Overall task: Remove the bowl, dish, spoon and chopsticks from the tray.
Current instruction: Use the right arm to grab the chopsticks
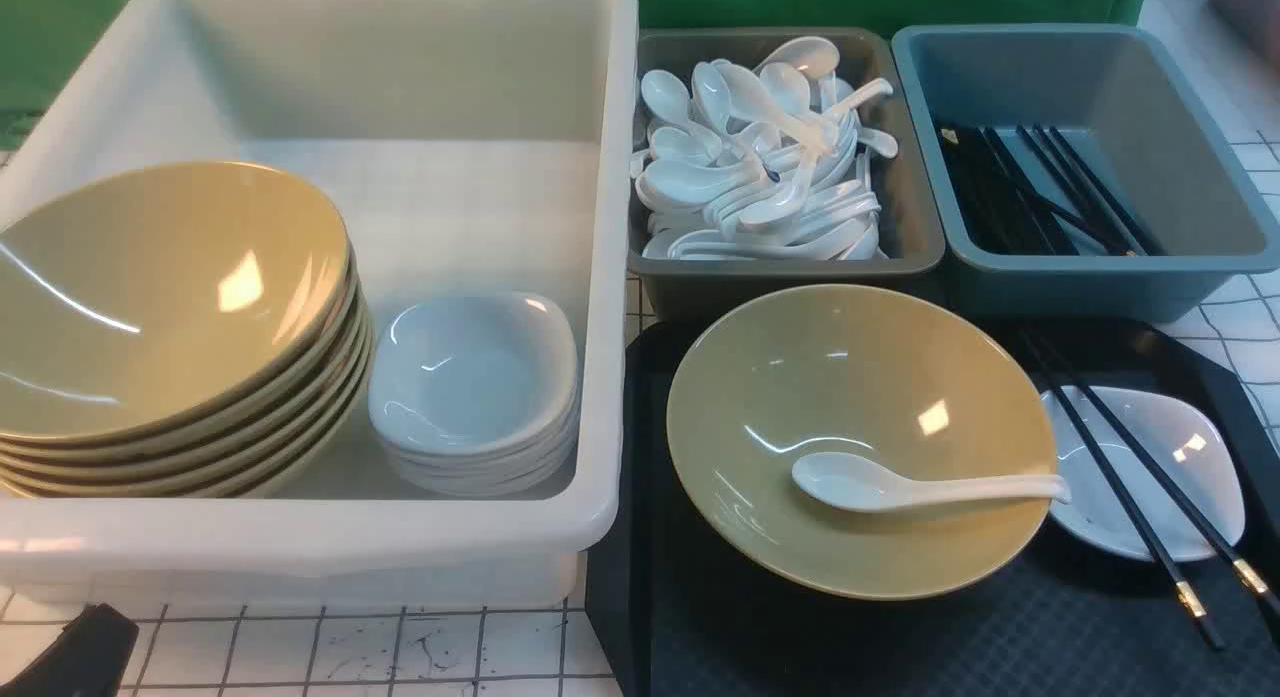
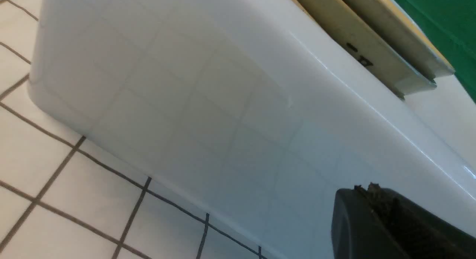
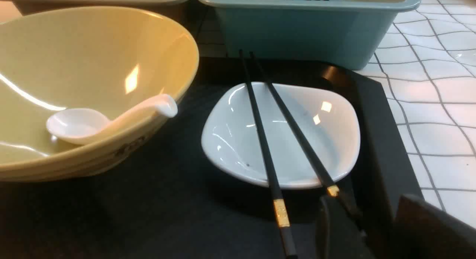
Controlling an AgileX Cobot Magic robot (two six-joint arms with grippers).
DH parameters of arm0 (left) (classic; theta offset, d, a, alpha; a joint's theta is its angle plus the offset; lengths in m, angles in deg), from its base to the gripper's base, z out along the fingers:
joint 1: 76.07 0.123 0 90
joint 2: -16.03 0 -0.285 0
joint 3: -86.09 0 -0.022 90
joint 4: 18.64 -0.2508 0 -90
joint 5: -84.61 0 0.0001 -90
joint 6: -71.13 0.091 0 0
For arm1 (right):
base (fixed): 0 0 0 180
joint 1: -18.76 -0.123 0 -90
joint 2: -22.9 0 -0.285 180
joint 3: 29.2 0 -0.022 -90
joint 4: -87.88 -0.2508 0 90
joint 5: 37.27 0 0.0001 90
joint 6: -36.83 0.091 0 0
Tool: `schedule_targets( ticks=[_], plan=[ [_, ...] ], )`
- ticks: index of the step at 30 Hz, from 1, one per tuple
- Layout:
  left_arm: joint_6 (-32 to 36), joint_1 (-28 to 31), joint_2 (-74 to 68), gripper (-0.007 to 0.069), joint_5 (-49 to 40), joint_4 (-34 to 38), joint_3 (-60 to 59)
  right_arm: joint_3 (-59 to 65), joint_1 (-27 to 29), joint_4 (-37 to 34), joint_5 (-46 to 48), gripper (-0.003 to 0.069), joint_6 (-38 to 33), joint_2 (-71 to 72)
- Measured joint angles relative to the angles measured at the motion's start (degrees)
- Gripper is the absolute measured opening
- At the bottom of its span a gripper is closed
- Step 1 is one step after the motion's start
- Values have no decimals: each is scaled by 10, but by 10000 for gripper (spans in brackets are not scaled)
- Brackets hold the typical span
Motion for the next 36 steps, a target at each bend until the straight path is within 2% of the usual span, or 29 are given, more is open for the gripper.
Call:
schedule_targets(
  ticks=[29,33,36],
  plan=[
    [0,0,0,-1,1,0,0,0,0,0,0,236,0,0],
    [-24,0,0,-1,28,53,-3,0,0,0,0,236,0,0],
    [-73,0,0,-1,74,177,-3,0,0,0,0,236,0,0]
  ],
)
